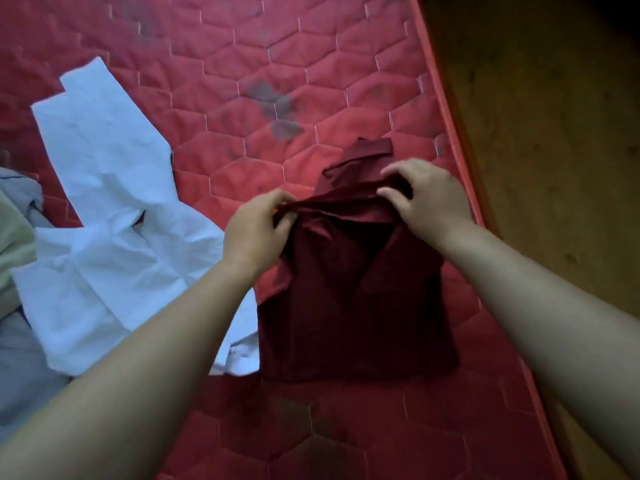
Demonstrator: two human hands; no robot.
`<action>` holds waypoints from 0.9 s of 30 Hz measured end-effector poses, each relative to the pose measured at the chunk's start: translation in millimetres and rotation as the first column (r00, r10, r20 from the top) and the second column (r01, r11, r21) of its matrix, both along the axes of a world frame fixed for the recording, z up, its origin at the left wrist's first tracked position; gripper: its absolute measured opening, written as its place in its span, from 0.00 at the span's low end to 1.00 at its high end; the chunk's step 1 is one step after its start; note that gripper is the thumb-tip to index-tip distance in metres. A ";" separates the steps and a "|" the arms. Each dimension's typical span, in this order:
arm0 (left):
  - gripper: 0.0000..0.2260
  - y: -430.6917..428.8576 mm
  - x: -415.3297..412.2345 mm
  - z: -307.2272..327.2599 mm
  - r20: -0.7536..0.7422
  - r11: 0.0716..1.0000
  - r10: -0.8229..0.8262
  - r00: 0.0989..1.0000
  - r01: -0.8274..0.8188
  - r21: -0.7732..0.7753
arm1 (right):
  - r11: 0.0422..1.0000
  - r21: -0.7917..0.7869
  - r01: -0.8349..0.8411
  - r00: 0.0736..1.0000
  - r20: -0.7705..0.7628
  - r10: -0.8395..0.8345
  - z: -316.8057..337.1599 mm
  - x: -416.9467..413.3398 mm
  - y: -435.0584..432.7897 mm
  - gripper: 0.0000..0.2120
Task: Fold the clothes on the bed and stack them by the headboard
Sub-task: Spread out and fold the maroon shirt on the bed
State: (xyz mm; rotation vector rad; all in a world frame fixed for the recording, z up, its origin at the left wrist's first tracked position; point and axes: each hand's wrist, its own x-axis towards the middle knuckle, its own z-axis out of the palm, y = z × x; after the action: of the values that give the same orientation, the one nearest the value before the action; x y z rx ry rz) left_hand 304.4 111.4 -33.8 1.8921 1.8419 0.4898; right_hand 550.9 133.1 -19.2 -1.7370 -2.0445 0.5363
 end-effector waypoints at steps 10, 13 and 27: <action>0.13 7.3 11.9 -40.3 0.048 0.992 -0.027 0.998 0.033 -0.125 | 0.975 -0.190 -0.113 0.994 -0.030 0.110 -48.5 -1.7 -3.5 0.21; 0.16 -10.4 17.7 -59.0 -0.013 0.985 -0.071 0.997 0.068 -0.160 | 0.948 -0.301 -0.101 0.992 0.038 0.118 -75.0 3.5 -24.5 0.25; 0.17 14.1 7.7 -74.7 -0.012 0.965 0.241 0.971 -0.240 -0.105 | 0.903 -0.089 0.420 0.891 -0.150 -0.429 -75.0 16.6 42.8 0.16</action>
State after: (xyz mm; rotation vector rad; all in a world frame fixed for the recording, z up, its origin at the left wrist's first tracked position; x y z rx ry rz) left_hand 312.1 125.5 -108.5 1.6077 2.0665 0.4619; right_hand 567.5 175.9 -94.2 -2.0197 -1.4829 0.5738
